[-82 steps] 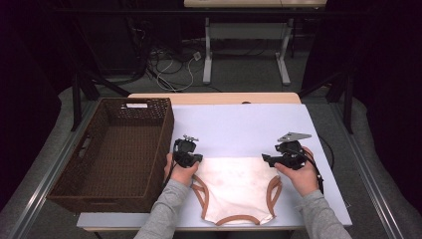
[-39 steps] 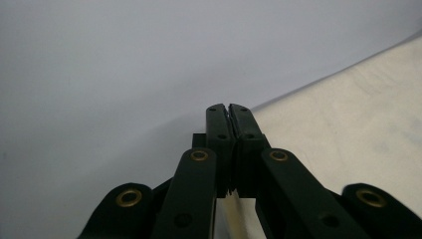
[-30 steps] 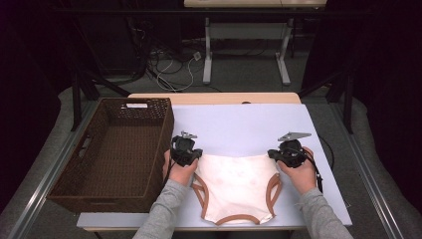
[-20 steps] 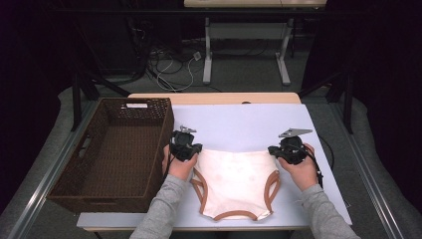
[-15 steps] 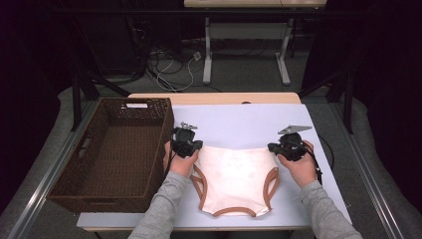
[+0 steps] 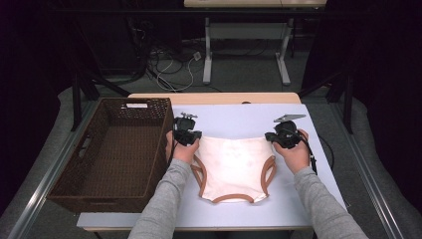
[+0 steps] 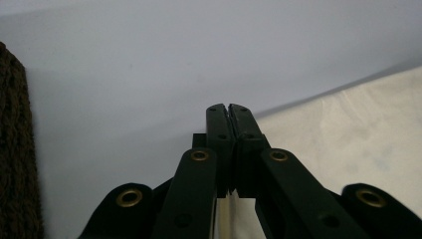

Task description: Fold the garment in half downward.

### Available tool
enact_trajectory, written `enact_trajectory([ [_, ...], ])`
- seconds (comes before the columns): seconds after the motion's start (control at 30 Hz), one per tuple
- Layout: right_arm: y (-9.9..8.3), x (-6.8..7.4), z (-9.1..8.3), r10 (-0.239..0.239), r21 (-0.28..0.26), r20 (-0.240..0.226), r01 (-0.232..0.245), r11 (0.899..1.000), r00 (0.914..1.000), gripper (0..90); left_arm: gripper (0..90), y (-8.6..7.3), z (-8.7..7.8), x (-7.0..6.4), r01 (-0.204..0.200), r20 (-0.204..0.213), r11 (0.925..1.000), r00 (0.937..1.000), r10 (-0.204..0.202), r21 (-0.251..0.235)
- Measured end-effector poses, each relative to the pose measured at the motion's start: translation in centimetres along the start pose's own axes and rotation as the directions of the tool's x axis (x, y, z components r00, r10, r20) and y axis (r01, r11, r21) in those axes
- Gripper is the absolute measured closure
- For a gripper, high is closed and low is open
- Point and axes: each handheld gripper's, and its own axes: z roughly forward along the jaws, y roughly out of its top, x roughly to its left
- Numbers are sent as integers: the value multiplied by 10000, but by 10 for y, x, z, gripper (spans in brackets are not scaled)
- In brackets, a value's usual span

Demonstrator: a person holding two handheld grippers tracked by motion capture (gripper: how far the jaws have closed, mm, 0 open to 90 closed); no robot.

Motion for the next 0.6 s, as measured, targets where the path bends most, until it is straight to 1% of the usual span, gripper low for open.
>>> enact_trajectory([
  [0.1,4,-3,4,99,-148,-74,-101,9998,9999,882,885,0,6,4,150,-78,9999,9999,-150,-18],
  [0.13,4,-3,6,213,-139,-21,-213,9997,9998,882,885,0,7,6,105,5,9999,9999,-105,-55],
  [0.17,4,-4,8,315,-134,13,-314,9994,9995,882,885,0,8,8,218,-26,9997,9998,-218,-82],
  [0.3,1,-10,17,586,-96,87,-585,9982,9982,882,885,1,14,12,346,46,9991,9994,-345,-229],
  [0.33,-1,-11,18,664,-91,99,-663,9978,9977,882,885,1,15,13,262,28,9994,9997,-261,-236],
  [0.37,-2,-11,20,752,-76,72,-751,9971,9971,882,885,1,17,13,288,-3,9992,9996,-289,-265],
  [0.43,-3,-12,23,607,-171,146,-605,9980,9980,881,885,0,19,14,239,-80,9994,9997,-242,-260],
  [0.47,-3,-11,24,566,-254,159,-562,9981,9983,881,885,0,20,14,276,-65,9994,9996,-278,-231],
  [0.53,-3,-9,25,348,-277,283,-340,9990,9990,881,885,-1,21,15,334,-58,9992,9994,-335,-223],
  [0.6,-2,-7,27,242,-251,366,-233,9994,9990,881,885,-1,21,16,354,-44,9990,9994,-355,-271],
])
